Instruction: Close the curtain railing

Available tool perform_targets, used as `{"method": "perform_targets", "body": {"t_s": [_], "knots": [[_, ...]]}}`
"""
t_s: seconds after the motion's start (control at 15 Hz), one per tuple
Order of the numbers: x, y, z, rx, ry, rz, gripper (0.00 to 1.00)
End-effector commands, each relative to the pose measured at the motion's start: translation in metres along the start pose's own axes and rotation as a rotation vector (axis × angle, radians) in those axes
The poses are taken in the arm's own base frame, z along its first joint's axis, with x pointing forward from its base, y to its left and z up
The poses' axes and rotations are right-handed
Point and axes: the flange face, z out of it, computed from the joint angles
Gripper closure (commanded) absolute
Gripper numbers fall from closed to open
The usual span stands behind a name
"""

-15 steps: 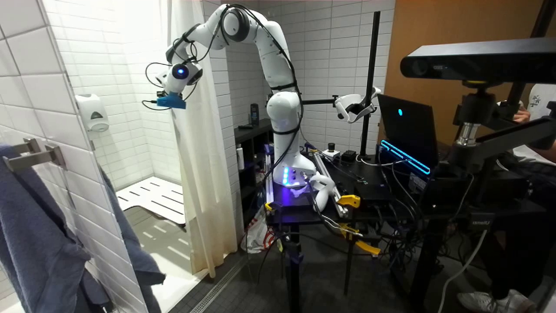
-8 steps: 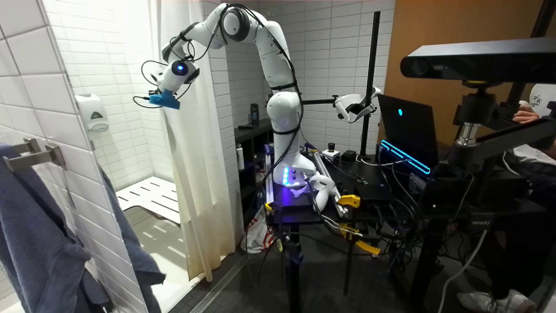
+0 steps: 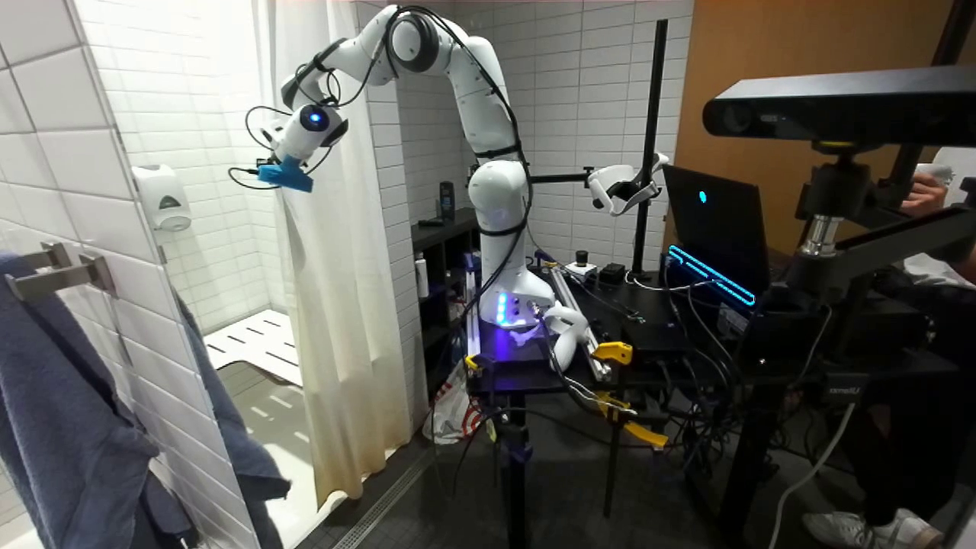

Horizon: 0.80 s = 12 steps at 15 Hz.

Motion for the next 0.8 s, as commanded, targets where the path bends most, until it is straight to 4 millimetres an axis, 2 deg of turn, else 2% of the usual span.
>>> {"method": "perform_targets", "body": {"t_s": [0.0, 0.4, 0.73], "knots": [[0.0, 0.0, 0.0, 0.0, 0.0, 0.0, 0.98], [0.0, 0.0, 0.0, -0.001, -0.001, 0.0, 0.99], [-0.007, 0.014, 0.012, -0.035, -0.024, -0.002, 0.99]]}}
